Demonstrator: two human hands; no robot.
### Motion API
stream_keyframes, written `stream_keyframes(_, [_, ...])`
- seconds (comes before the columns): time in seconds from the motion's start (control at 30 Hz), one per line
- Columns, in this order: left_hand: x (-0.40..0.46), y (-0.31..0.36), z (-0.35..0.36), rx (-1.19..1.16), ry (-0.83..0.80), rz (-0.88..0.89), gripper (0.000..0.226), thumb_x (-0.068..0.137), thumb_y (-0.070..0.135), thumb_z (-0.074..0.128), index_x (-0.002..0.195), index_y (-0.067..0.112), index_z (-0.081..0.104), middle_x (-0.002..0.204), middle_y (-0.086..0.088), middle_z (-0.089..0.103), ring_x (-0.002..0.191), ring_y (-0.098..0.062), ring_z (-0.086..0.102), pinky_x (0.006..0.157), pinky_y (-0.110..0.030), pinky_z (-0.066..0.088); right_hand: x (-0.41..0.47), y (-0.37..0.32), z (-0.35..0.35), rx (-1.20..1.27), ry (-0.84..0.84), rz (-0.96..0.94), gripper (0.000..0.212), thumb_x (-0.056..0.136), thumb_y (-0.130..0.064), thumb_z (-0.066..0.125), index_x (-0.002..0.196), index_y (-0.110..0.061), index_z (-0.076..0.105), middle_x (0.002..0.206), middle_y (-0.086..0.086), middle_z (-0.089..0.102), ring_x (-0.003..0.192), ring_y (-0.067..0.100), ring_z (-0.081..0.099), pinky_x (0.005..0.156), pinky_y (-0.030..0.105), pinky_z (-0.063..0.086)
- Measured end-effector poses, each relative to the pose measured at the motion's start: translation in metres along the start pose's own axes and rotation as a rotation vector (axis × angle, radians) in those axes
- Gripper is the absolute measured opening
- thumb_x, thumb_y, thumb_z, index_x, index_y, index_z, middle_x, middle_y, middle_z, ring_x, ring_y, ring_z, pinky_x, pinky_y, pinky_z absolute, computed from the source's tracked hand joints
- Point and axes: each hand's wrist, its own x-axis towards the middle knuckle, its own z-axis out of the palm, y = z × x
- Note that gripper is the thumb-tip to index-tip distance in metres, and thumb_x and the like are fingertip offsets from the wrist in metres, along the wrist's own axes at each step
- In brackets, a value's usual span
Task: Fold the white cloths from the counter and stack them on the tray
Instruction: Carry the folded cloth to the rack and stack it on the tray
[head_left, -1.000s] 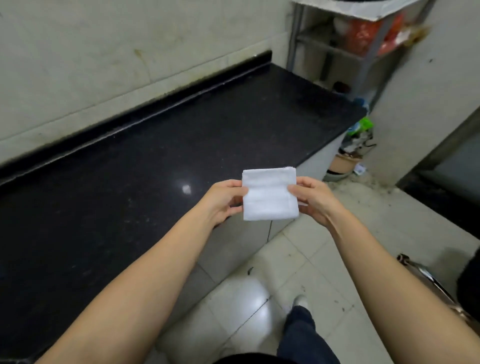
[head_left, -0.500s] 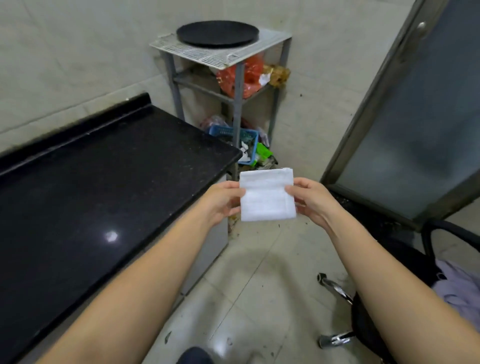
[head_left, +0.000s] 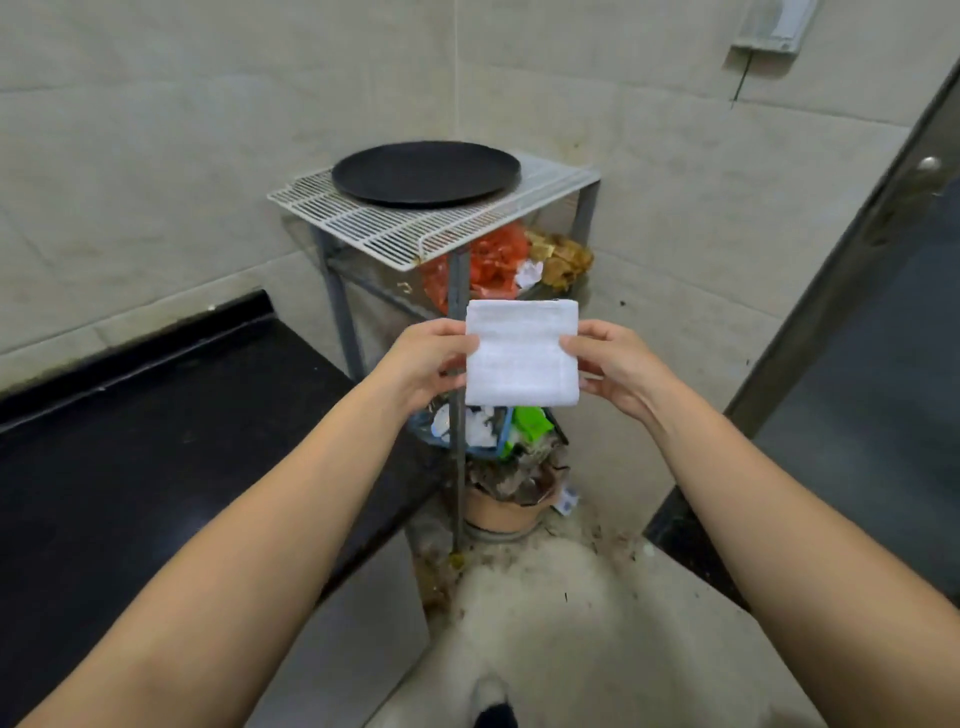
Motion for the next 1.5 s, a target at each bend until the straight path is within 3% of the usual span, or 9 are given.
stream_keyframes(0.13, [0.066, 0.071, 0.011, 0.028, 0.052, 0.095, 0.015, 0.088, 0.001, 0.058, 0.079, 0.012, 0.059, 0.081, -0.003, 0.063, 0.071, -0.012, 0.060, 0.057, -0.025, 0.053, 0.089, -0.059, -0.006, 0.038, -0.045, -0.063, 0.016, 0.092, -0.004, 0.055, 0.083, -0.018, 0.058, 0.077, -0.003, 0.064, 0.056, 0.003, 0.063, 0.044, 0.014, 0.046])
stream_keyframes(0.3, [0.138, 0.128, 0.008, 0.040, 0.217, 0.203, 0.011, 0.088, 0.001, 0.058, 0.084, 0.010, 0.061, 0.092, -0.006, 0.064, 0.084, -0.017, 0.062, 0.079, -0.035, 0.055, 0.196, -0.112, 0.003, -0.028, -0.126, -0.133, 0.011, 0.090, -0.006, 0.059, 0.088, -0.017, 0.061, 0.088, 0.002, 0.064, 0.071, 0.013, 0.060, 0.043, 0.017, 0.045])
stream_keyframes(0.53, [0.255, 0.164, -0.015, 0.011, 0.430, 0.192, 0.006, 0.090, 0.005, 0.058, 0.086, 0.009, 0.057, 0.091, -0.008, 0.067, 0.082, -0.021, 0.066, 0.069, -0.035, 0.056, 0.357, -0.160, 0.036, -0.190, -0.322, -0.195, 0.015, 0.090, -0.005, 0.057, 0.085, -0.018, 0.060, 0.081, 0.001, 0.064, 0.064, 0.009, 0.062, 0.051, 0.022, 0.050])
stream_keyframes(0.7, [0.330, 0.177, -0.021, 0.006, 0.615, 0.131, 0.004, 0.090, 0.007, 0.059, 0.094, 0.007, 0.059, 0.103, -0.011, 0.066, 0.091, -0.022, 0.066, 0.073, -0.034, 0.057, 0.462, -0.175, 0.057, -0.348, -0.421, -0.147, 0.025, 0.088, -0.012, 0.062, 0.113, -0.013, 0.061, 0.104, 0.004, 0.065, 0.093, 0.018, 0.063, 0.072, 0.032, 0.055])
stream_keyframes(0.8, [0.362, 0.176, -0.031, 0.004, 0.705, 0.068, 0.003, 0.089, 0.004, 0.058, 0.091, 0.007, 0.058, 0.099, -0.011, 0.066, 0.084, -0.019, 0.065, 0.064, -0.031, 0.055, 0.505, -0.175, 0.073, -0.420, -0.518, -0.102, 0.019, 0.088, -0.011, 0.061, 0.107, -0.013, 0.062, 0.107, 0.005, 0.066, 0.100, 0.021, 0.063, 0.085, 0.038, 0.055])
stream_keyframes(0.97, [0.398, 0.167, -0.045, 0.086, 0.824, -0.005, 0.022, 0.089, -0.001, 0.056, 0.071, 0.010, 0.050, 0.095, -0.016, 0.062, 0.073, -0.023, 0.063, 0.056, -0.034, 0.053, 0.541, -0.162, 0.092, -0.563, -0.598, -0.113, 0.011, 0.089, -0.007, 0.060, 0.082, -0.015, 0.058, 0.100, 0.009, 0.063, 0.090, 0.020, 0.061, 0.067, 0.031, 0.053])
stream_keyframes(1.17, [0.410, 0.152, -0.049, 0.556, 1.002, -0.054, 0.013, 0.080, 0.001, 0.055, 0.071, 0.010, 0.056, 0.077, -0.005, 0.058, 0.086, -0.031, 0.065, 0.073, -0.042, 0.058, 0.558, -0.147, 0.101, -0.890, -0.588, -0.314, 0.019, 0.085, -0.004, 0.058, 0.099, 0.004, 0.069, 0.102, 0.021, 0.068, 0.080, 0.024, 0.063, 0.075, 0.036, 0.057])
stream_keyframes(1.4, [0.410, 0.150, -0.043, 0.928, 1.010, -0.161, 0.019, 0.086, 0.014, 0.052, 0.105, 0.009, 0.051, 0.100, -0.007, 0.058, 0.092, -0.027, 0.056, 0.068, -0.035, 0.043, 0.556, -0.147, 0.099, -1.013, -0.591, -0.396, 0.026, 0.086, -0.003, 0.054, 0.106, 0.007, 0.066, 0.102, 0.025, 0.069, 0.066, 0.026, 0.059, 0.067, 0.033, 0.052])
stream_keyframes(1.5, [0.402, 0.151, -0.045, 0.906, 1.007, -0.134, 0.031, 0.088, 0.019, 0.055, 0.116, 0.009, 0.044, 0.108, -0.008, 0.057, 0.097, -0.029, 0.056, 0.071, -0.037, 0.044, 0.550, -0.153, 0.096, -1.002, -0.559, -0.387, 0.029, 0.088, -0.008, 0.056, 0.114, 0.005, 0.061, 0.105, 0.023, 0.068, 0.073, 0.029, 0.063, 0.079, 0.037, 0.055])
